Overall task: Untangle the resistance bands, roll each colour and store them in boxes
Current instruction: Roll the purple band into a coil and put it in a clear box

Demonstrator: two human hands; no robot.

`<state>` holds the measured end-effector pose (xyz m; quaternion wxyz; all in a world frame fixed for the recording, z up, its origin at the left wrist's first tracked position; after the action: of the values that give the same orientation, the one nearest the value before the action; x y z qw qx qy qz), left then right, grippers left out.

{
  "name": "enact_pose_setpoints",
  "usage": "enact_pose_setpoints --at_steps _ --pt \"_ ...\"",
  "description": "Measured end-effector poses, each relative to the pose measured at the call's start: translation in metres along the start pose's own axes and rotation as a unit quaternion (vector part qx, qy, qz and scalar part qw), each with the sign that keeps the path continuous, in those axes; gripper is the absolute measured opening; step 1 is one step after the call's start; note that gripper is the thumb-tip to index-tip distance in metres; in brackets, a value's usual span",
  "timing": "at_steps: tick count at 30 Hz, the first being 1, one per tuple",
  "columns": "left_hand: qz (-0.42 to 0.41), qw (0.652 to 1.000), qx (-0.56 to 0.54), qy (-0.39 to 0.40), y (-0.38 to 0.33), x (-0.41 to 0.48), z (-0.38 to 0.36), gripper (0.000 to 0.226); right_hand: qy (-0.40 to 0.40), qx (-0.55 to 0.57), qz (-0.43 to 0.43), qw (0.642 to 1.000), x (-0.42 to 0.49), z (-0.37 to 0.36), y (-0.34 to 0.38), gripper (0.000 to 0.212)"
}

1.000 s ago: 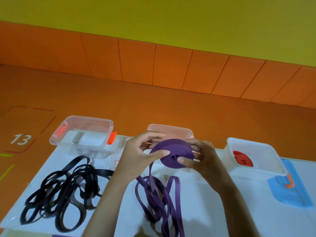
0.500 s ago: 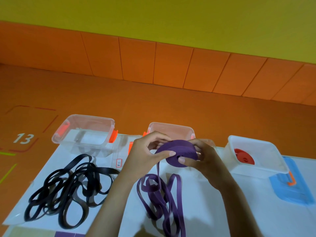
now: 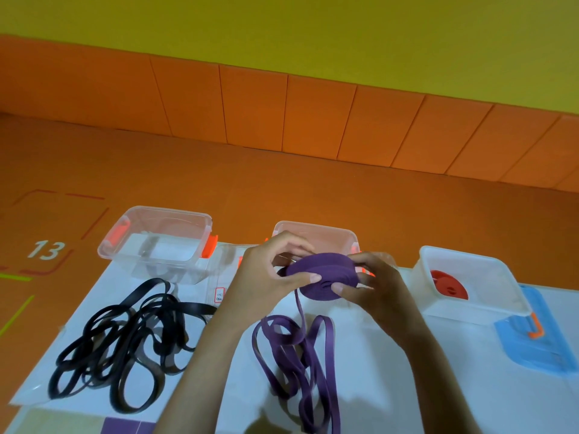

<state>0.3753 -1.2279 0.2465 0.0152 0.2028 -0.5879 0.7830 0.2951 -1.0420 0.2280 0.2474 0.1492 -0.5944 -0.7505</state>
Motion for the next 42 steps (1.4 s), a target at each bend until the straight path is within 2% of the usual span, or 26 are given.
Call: enact_pose_setpoints --at_steps 3,8,13,16,21,24,26,29,33,37,42 --pt "0.005 0.999 -0.040 -0.026 0.005 -0.002 0.001 0.025 -0.020 -0.032 0.025 0.999 -0.001 0.004 0.006 0.041" --pt "-0.032 0.997 -0.067 -0.015 0.000 -0.003 0.002 0.029 -0.021 0.135 -0.015 0.991 -0.004 0.004 -0.003 0.028" --pt "-0.005 0.997 -0.073 -0.009 0.008 -0.006 0.002 0.024 0.072 0.081 -0.068 0.992 0.000 -0.014 -0.015 0.038" --pt "0.001 0.996 -0.085 -0.031 0.011 -0.010 -0.003 0.022 0.081 0.081 -0.072 0.991 0.003 -0.016 -0.015 0.044" --pt "-0.032 0.996 -0.071 -0.038 0.010 -0.009 -0.003 0.022 0.019 0.204 -0.056 0.977 0.002 -0.008 -0.012 0.026" --pt "-0.027 0.996 -0.083 -0.026 0.008 -0.007 -0.004 0.031 0.032 0.271 -0.076 0.959 0.003 -0.014 -0.016 0.025" --pt "-0.030 0.997 -0.069 -0.027 0.009 -0.006 -0.003 0.030 0.057 0.234 -0.094 0.966 0.004 -0.015 -0.020 0.031" --pt "-0.010 0.997 -0.076 -0.032 0.014 -0.007 -0.002 0.029 0.079 0.096 -0.105 0.987 0.004 -0.011 -0.024 0.039" --pt "-0.005 0.993 -0.106 -0.060 0.013 -0.009 0.001 0.023 0.045 0.143 -0.089 0.985 0.001 -0.006 -0.019 0.034" --pt "-0.003 0.994 -0.111 -0.022 0.013 -0.004 0.004 0.028 0.023 0.197 -0.083 0.977 -0.001 -0.007 -0.018 0.036" --pt "0.015 0.997 -0.073 -0.025 0.017 -0.005 0.007 0.023 0.070 0.081 -0.098 0.989 0.001 -0.014 -0.022 0.028"
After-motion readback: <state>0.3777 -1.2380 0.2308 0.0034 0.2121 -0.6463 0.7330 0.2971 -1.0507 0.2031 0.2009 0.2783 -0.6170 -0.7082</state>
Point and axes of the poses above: each hand's wrist, its own x-axis towards the middle knuckle, its own z-axis out of the back of the hand, y = z × x, the point moved 9 cm from there along x, towards the middle knuckle, and after that the axes turned 6 degrees about -z, right-handed, at the moved point
